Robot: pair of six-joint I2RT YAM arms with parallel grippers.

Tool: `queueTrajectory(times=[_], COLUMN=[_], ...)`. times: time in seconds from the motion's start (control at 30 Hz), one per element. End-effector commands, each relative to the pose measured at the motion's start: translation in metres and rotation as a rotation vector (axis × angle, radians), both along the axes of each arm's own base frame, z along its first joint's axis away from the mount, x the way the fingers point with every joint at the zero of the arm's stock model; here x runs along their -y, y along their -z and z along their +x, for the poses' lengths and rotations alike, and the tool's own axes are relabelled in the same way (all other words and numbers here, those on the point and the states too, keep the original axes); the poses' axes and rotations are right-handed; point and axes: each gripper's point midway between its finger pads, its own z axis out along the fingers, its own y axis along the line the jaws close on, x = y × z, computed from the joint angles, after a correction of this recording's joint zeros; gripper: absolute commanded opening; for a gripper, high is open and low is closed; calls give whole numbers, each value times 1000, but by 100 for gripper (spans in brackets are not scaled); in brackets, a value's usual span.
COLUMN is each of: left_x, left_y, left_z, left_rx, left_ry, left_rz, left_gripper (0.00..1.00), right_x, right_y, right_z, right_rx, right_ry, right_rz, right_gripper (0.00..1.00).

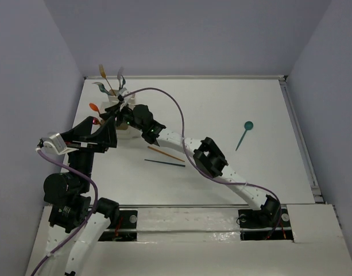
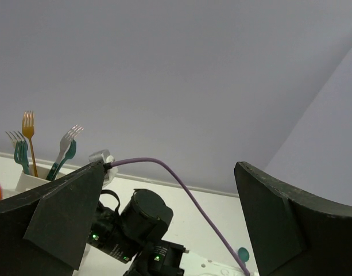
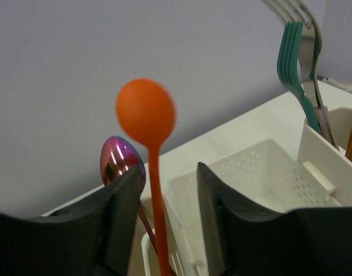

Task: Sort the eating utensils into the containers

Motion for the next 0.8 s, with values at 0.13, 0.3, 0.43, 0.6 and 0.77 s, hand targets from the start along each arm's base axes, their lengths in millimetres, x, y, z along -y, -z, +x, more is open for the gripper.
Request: queueTrajectory(times=[0.13,0.3,0.43,0.6,0.77], left_x=[0,-1,-2,-4,-2], left_y=[-9,-9,-10,-9,-11], left_z=[-6,-6,-7,-8,-12], left_rx=[43,42,46,43,53], left_ry=[11,7,3,-7,11], left_rz=[-13,-15,-17,-20,-24], left_gripper=[99,99,99,99,99], right_x=[15,23,46,125,284], right_y=[-88,-95,-112,-120,-17], right_z=[-28,-36,-37,-10,49], right_rx=[118,87,64,-37,-433], right_ry=[-48,-58,9,265,689], right_rz=[104,107,101,20,-198], right_gripper=[57,58,59,57,29])
